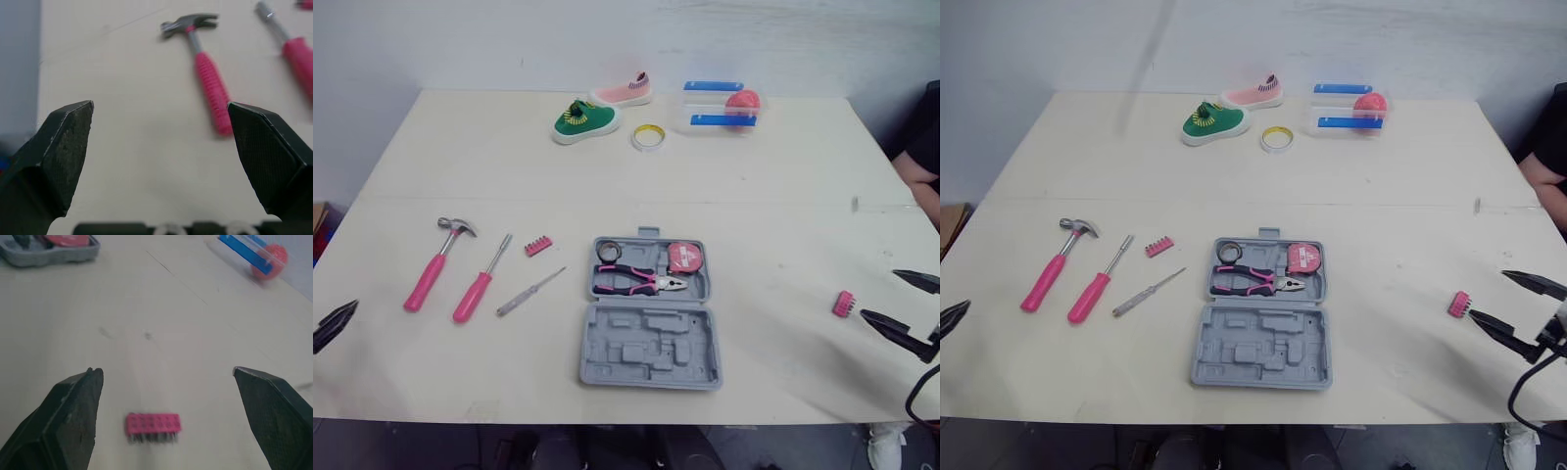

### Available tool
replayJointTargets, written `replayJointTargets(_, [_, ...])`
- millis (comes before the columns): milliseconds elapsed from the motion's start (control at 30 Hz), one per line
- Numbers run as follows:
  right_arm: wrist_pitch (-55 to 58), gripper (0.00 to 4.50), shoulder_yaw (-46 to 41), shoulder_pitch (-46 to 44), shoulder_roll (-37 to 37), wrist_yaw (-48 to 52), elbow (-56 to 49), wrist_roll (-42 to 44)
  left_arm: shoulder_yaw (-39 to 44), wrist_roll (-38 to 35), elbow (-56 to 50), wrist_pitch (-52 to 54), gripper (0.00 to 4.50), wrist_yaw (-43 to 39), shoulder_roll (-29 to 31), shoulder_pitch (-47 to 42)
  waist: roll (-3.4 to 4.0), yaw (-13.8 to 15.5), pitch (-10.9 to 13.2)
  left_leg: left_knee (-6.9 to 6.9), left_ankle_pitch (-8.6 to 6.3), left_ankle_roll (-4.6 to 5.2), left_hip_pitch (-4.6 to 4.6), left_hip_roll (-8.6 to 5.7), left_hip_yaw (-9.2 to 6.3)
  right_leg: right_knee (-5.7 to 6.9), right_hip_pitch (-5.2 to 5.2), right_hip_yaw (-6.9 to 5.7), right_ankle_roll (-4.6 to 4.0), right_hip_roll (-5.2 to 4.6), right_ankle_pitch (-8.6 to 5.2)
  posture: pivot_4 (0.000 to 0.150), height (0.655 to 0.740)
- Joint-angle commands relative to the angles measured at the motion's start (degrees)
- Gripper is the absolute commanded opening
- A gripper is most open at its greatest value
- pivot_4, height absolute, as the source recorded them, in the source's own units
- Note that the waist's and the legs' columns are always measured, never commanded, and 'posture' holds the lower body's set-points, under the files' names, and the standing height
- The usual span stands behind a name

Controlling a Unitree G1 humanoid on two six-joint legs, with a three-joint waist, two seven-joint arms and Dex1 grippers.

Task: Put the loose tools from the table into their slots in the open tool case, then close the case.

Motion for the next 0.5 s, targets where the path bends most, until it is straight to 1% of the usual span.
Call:
replayJointTargets(33, [5.8, 4.42, 2.4, -1.9, 3.0, 2.0, -13.4, 7.6, -4.7, -5.8, -16.5, 8.9, 4.43, -0.9, -0.8, 2.8, 0.00, 0.0, 0.0, 0.02, 0.01, -0.02, 0.01, 0.01, -0.03, 0.01, 0.03, 0.00, 0.00, 0.01, 0.00, 0.150, 0.7400])
replayJointTargets(100, [10.8, 4.42, 4.0, -3.0, 3.6, 1.5, -19.4, 10.2, -6.5, -8.8, -22.7, 15.0, 4.43, 0.4, -0.5, 3.0, 0.05, 0.1, 0.0, 0.04, 0.03, -0.04, -0.03, 0.01, -0.06, 0.02, 0.02, 0.00, 0.05, 0.05, 0.03, 0.150, 0.7400])
replayJointTargets(167, [15.2, 4.42, 6.9, -3.6, 4.0, 2.5, -25.6, 12.3, -9.9, -9.7, -28.0, 20.4, 4.43, 2.5, 0.4, 2.0, 0.08, 0.2, 0.0, 0.06, 0.04, -0.05, -0.08, 0.00, -0.09, 0.02, -0.03, 0.00, 0.05, 0.06, 0.03, 0.150, 0.7400])
replayJointTargets(267, [22.2, 4.42, 10.2, -3.1, 3.9, 3.7, -31.9, 15.1, -15.7, -6.2, -32.6, 24.1, 4.43, 6.2, 1.9, -0.6, 0.07, 0.7, 0.0, 0.05, 0.07, -0.12, -0.11, 0.01, -0.26, -0.03, 0.01, -0.05, 0.03, 0.12, 0.02, 0.150, 0.7400])
replayJointTargets(367, [23.5, 4.42, 11.0, -3.8, 5.1, 3.4, -33.9, 15.2, -18.3, -5.1, -34.0, 28.1, 4.43, 9.1, 2.2, -2.7, 0.07, 1.3, 0.0, 0.08, 0.07, -0.10, -0.16, -0.03, -0.26, -0.09, 0.00, -0.03, 0.03, 0.10, 0.02, 0.150, 0.7400])
replayJointTargets(433, [22.6, 4.42, 14.5, -3.9, 6.4, 5.9, -36.8, 13.9, -24.5, -3.0, -35.2, 30.0, 4.43, 11.0, 1.6, -6.1, 0.07, 1.6, 0.0, 0.15, 0.07, -0.10, -0.17, -0.03, -0.24, -0.12, 0.00, -0.03, 0.03, 0.11, 0.01, 0.150, 0.7400])
replayJointTargets(500, [22.3, 4.42, 16.8, -4.2, 7.7, 6.9, -38.2, 12.9, -31.2, 1.1, -34.0, 30.0, 4.43, 12.4, 1.1, -9.6, 0.07, 1.8, 0.0, 0.17, 0.07, -0.09, -0.17, -0.03, -0.22, -0.11, 0.02, -0.03, 0.03, 0.12, 0.01, 0.150, 0.7400])
